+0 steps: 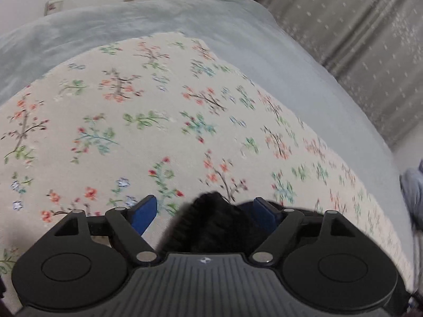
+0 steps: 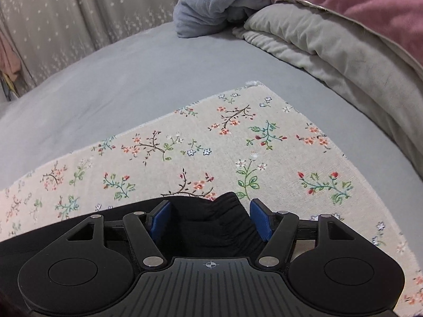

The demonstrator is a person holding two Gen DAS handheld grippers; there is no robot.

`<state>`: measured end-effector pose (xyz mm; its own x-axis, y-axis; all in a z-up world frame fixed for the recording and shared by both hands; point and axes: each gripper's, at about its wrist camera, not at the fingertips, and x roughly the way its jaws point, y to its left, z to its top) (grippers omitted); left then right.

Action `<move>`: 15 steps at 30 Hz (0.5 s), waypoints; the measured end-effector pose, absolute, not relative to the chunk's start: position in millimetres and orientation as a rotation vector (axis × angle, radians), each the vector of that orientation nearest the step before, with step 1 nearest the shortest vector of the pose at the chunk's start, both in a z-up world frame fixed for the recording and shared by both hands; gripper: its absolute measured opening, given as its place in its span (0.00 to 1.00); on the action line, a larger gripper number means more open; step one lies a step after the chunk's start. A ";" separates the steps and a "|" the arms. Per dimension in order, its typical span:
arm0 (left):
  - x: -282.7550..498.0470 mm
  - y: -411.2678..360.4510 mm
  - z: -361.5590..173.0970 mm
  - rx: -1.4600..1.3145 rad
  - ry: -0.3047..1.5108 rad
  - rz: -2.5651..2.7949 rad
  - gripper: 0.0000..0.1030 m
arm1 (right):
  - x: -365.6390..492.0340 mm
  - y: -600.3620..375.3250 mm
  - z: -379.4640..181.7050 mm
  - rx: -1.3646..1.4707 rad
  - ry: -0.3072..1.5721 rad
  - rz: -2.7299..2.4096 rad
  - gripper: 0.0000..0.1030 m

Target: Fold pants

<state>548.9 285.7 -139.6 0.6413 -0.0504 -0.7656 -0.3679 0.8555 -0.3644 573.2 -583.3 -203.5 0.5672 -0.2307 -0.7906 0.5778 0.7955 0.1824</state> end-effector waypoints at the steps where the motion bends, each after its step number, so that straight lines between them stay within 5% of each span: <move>1: 550.4 280.1 -139.4 -0.500 0.860 0.172 0.71 | 573.4 -583.2 -203.9 0.445 0.842 -0.494 0.61; 3: 553.3 269.4 -141.1 -0.449 0.860 0.165 0.51 | 573.6 -584.3 -203.6 0.423 0.846 -0.507 0.41; 7: 550.6 252.4 -140.3 -0.296 0.845 0.178 0.15 | 574.2 -584.4 -201.3 0.415 0.851 -0.475 0.27; 15: 544.1 271.3 -104.9 -0.342 0.755 0.205 0.10 | 567.5 -576.9 -164.8 0.346 0.721 -0.495 0.18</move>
<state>544.1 271.3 -104.9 0.7120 0.0592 -0.6997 -0.3020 0.9254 -0.2290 567.5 -576.9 -164.8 0.6447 -0.3097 -0.6989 0.5413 0.8305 0.1313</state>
